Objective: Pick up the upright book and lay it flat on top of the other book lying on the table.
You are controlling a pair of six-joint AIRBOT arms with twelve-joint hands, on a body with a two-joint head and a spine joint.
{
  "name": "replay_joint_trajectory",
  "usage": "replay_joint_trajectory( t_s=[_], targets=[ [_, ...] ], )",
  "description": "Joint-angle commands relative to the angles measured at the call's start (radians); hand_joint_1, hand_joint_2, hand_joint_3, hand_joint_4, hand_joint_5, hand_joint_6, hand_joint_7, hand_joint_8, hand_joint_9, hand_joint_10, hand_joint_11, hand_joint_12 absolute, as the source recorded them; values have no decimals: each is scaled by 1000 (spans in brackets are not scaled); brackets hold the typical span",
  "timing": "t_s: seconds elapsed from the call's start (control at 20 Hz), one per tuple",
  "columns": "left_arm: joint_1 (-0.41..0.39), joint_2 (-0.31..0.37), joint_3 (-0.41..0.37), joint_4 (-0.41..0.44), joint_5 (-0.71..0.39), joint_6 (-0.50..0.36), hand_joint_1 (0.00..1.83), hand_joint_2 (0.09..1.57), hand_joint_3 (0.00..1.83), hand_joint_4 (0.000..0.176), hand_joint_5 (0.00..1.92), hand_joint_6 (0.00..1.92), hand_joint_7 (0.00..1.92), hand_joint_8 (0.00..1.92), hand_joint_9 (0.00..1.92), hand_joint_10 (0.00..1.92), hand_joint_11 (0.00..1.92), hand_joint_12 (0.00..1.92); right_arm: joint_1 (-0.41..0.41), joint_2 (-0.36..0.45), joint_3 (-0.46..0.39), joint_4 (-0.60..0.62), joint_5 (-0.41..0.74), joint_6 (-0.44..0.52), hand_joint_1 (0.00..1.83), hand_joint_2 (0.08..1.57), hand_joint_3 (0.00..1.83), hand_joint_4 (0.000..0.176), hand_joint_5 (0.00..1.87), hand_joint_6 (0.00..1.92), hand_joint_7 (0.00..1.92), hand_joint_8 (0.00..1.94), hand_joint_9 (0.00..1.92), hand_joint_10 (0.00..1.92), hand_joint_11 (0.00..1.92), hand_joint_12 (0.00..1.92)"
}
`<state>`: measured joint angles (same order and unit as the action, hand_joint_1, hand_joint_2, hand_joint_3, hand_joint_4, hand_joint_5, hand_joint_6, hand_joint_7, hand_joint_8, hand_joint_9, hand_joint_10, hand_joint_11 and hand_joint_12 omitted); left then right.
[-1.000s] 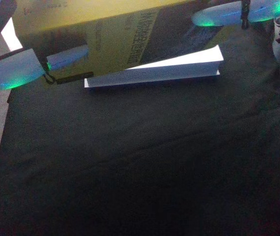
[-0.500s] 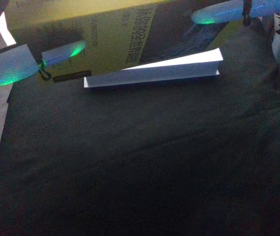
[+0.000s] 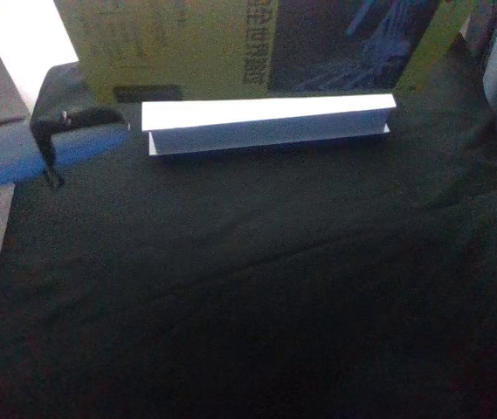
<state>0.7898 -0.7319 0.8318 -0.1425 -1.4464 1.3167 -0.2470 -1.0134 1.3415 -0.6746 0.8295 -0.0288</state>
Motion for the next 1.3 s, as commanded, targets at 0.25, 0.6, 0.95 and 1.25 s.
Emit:
replay_joint_trajectory(
  t_s=[0.25, 0.6, 0.95, 1.25],
  targets=[
    [148, 21, -48, -47, -227, 2, 655, 900, 0, 176, 0, 0, 0, 0, 0, 0, 0, 0, 133, 13, -2, 106, 66, -60, 1094, 1255, 3, 0, 723, 1382, 1571, 1938, 1779, 1919, 1813, 1921],
    [179, -12, -51, -52, -186, 2, 636, 930, 11, 176, 0, 0, 0, 0, 0, 0, 0, 0, 188, 19, 14, 101, -58, -142, 1058, 1308, 5, 0, 632, 1502, 1320, 1854, 1513, 1892, 1574, 1921],
    [189, -56, -26, -50, -163, 2, 681, 971, 18, 143, 0, 0, 0, 0, 0, 0, 0, 0, 198, -11, 14, 101, -186, -378, 1231, 1197, 0, 0, 659, 1317, 1015, 1123, 1173, 1106, 957, 1645],
    [189, -83, -1, -48, -182, 2, 632, 1002, 20, 100, 0, 0, 0, 0, 0, 0, 0, 0, 198, -38, 54, 88, -220, -396, 1257, 1181, 0, 0, 683, 1323, 994, 1066, 1010, 1177, 809, 1723]
  ],
)
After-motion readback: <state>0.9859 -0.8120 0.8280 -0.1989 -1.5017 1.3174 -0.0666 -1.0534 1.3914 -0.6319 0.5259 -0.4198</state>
